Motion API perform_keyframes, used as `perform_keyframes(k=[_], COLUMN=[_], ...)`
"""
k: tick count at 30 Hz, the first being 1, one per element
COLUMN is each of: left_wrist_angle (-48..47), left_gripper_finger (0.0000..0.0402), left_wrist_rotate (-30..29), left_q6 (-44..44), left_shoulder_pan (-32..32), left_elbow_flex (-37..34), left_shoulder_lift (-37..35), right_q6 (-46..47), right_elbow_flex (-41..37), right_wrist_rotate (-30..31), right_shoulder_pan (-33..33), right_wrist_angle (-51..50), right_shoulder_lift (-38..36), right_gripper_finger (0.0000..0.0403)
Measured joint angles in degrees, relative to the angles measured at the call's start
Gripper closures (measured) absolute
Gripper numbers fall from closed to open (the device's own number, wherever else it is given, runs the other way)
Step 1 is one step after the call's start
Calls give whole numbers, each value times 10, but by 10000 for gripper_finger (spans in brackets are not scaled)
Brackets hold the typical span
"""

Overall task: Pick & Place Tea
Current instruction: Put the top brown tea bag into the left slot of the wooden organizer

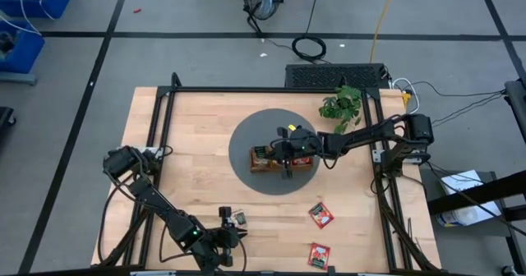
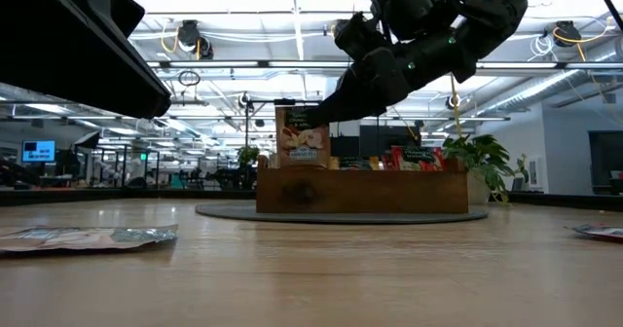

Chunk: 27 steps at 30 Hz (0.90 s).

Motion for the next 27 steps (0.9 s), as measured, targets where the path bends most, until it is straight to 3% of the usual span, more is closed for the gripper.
perform_keyframes(k=[12,20,27], left_wrist_angle=[0,-8,-11], left_gripper_finger=[360,360,360], left_wrist_rotate=[13,14,14], left_q6=[0,0,-3], left_shoulder_pan=[0,0,0], left_elbow_flex=[0,0,0], left_shoulder_lift=[0,0,0], right_q6=[13,5,-17], right_elbow_flex=[0,0,0], right_wrist_rotate=[-15,-14,-14], right_shoulder_pan=[-1,-3,-3], right_wrist_angle=[51,55,62], right_shoulder_lift=[80,80,80], right_gripper_finger=[403,402,364])
